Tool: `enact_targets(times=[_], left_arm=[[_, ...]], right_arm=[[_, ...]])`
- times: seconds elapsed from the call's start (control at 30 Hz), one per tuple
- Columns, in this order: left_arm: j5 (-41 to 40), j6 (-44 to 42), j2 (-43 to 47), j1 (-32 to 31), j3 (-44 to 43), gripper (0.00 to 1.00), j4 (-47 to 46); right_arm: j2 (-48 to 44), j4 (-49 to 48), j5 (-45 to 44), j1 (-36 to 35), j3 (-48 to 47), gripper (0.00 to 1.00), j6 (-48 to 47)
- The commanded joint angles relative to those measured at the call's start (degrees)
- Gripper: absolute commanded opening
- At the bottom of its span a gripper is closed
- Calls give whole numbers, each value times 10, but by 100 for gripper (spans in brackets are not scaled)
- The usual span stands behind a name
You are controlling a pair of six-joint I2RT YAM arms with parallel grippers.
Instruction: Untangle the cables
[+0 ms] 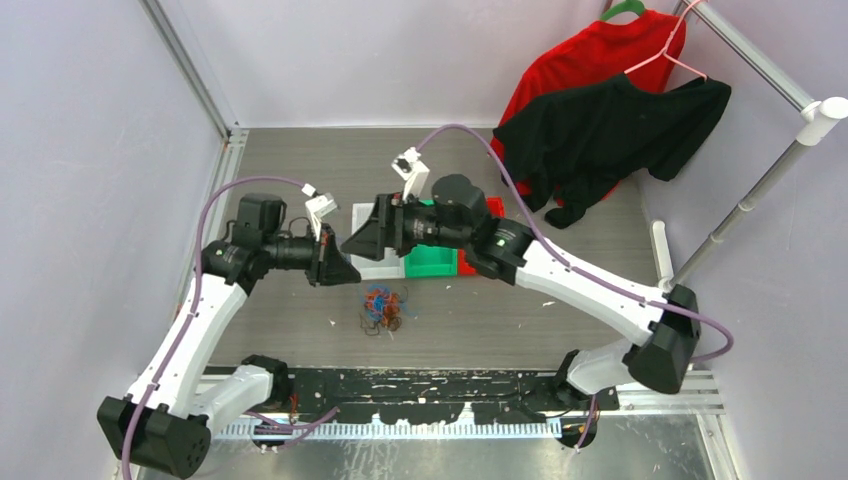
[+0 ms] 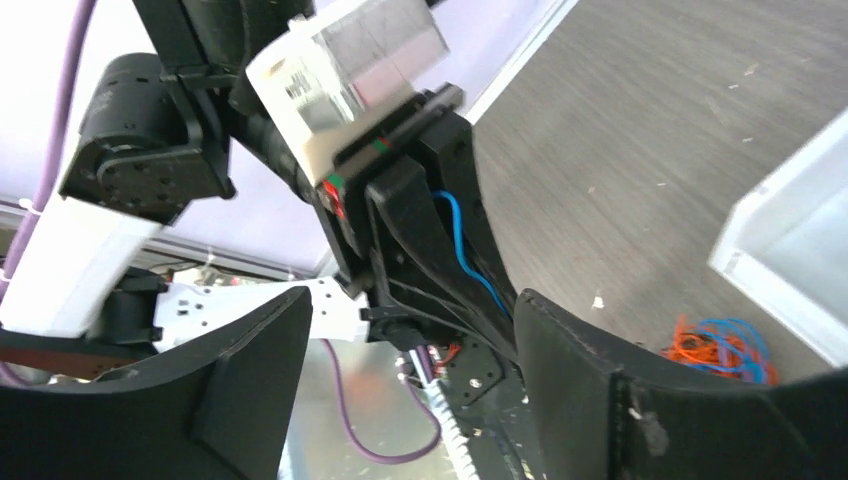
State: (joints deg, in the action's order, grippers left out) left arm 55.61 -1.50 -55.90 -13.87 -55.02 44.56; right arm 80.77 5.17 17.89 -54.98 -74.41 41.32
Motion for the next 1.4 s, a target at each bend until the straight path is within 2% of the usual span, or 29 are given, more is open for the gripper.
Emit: enact_targets(times=[0.0, 0.2, 0.37, 0.6, 0.8, 1.07, 1.37], left_arm=[[-53, 24, 11, 0, -54, 0, 4], [-70, 29, 5, -1, -138, 0, 55], [-64, 39, 5, 0, -197, 0, 79], [-69, 54, 11, -1, -265, 0, 95], [-66, 59, 15, -1, -320, 0, 105], [-65, 68, 10, 0, -402, 0, 92], [-67, 93, -9, -1, -469, 0, 75]], right_arm=[[-74, -30, -22, 24, 48, 84, -6], [-113, 16, -65, 29, 115, 87, -99], [-116, -67, -55, 17, 181, 88, -135], [-30, -78, -96, -41, 112, 86, -211], [38, -96, -135, -61, 78, 83, -224], [70, -160, -150, -68, 79, 77, -190], [114, -206, -216, -83, 104, 70, -178]])
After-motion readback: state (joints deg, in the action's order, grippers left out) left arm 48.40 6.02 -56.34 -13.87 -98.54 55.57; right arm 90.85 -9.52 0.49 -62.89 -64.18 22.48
